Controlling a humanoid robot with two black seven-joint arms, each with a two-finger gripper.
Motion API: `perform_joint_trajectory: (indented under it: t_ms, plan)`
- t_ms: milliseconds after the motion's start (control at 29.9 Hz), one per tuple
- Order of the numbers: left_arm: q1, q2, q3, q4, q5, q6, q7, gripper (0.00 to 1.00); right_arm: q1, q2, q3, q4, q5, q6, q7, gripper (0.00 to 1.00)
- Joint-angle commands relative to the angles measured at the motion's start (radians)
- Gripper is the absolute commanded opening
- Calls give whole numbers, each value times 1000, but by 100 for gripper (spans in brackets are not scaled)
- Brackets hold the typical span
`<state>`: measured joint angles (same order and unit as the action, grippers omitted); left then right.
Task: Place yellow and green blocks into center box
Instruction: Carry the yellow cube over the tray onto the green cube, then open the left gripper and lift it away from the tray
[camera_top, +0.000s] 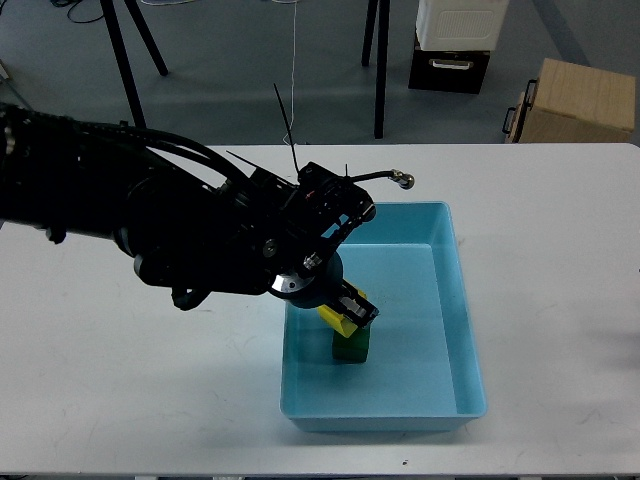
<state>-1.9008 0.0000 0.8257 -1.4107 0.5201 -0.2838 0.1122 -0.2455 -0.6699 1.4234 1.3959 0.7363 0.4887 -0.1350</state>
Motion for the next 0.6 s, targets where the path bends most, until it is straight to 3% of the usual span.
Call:
perform_joint_trajectory:
  t_ms: [0, 267, 568]
  plan:
    - [0, 0, 1, 1, 0, -5, 1, 88, -2, 1, 0, 0, 0, 0, 0, 100]
    - [-24, 20, -60, 25, -17, 40, -3, 92, 2, -3, 5, 0, 0, 0, 0, 100]
    - [-6, 353, -416, 56, -288, 198, -3, 92, 14, -16, 22, 2, -17, 0, 0, 100]
